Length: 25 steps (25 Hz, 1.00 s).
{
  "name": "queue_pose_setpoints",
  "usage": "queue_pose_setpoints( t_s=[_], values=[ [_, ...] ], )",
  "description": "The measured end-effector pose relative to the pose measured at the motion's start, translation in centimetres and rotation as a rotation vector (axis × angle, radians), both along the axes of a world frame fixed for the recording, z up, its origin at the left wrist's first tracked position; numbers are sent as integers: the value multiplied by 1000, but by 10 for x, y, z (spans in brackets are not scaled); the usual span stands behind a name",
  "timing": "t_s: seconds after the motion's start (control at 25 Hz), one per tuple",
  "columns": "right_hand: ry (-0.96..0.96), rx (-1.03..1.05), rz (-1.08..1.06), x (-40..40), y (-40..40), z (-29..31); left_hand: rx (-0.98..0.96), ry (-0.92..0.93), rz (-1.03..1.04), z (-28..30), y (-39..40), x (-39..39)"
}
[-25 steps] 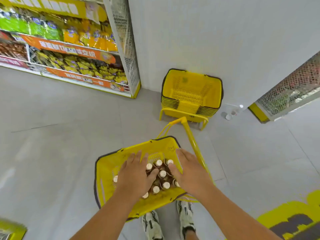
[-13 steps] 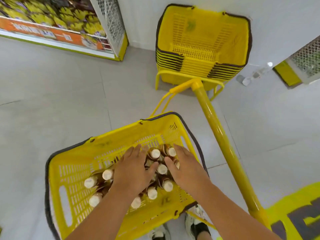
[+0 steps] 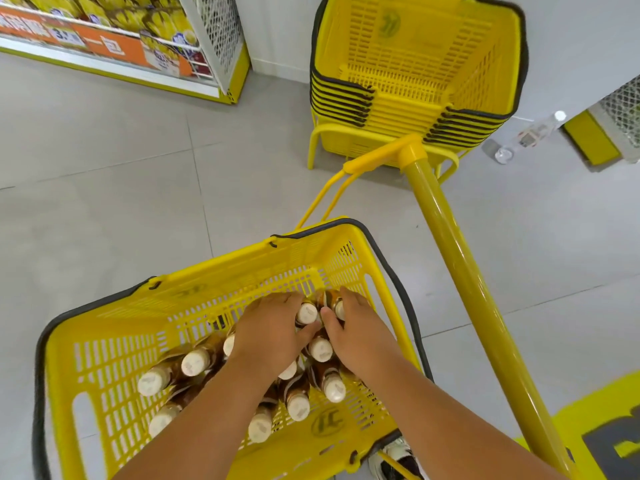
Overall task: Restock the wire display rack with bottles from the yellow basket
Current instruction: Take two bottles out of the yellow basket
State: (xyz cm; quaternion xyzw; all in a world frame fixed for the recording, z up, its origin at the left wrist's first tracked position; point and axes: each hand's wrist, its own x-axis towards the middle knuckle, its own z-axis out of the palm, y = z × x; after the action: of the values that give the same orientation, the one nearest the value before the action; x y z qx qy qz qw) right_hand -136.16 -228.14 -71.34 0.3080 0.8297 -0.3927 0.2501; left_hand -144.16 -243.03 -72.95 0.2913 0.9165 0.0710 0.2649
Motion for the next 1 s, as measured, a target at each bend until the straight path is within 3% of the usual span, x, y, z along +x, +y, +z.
queue_pose_setpoints(
  t_s=[0.2, 0.4, 0.64, 0.84, 1.0],
  values=[
    [-38, -4, -32, -6, 3, -19, -5, -70, 77, -4, 8, -8],
    [115, -14, -328, -16, -8, -29, 154, -184, 384, -10, 19, -11],
    [152, -15, -372, -20, -11, -30, 133, -251, 339, -18, 14, -12],
    [223, -25, -381, -14, -7, -7, 231, -193, 442, -3, 8, -4],
    [311, -5, -378, -6, 4, 46, 359, -196, 565, 47, 5, 5]
  ],
)
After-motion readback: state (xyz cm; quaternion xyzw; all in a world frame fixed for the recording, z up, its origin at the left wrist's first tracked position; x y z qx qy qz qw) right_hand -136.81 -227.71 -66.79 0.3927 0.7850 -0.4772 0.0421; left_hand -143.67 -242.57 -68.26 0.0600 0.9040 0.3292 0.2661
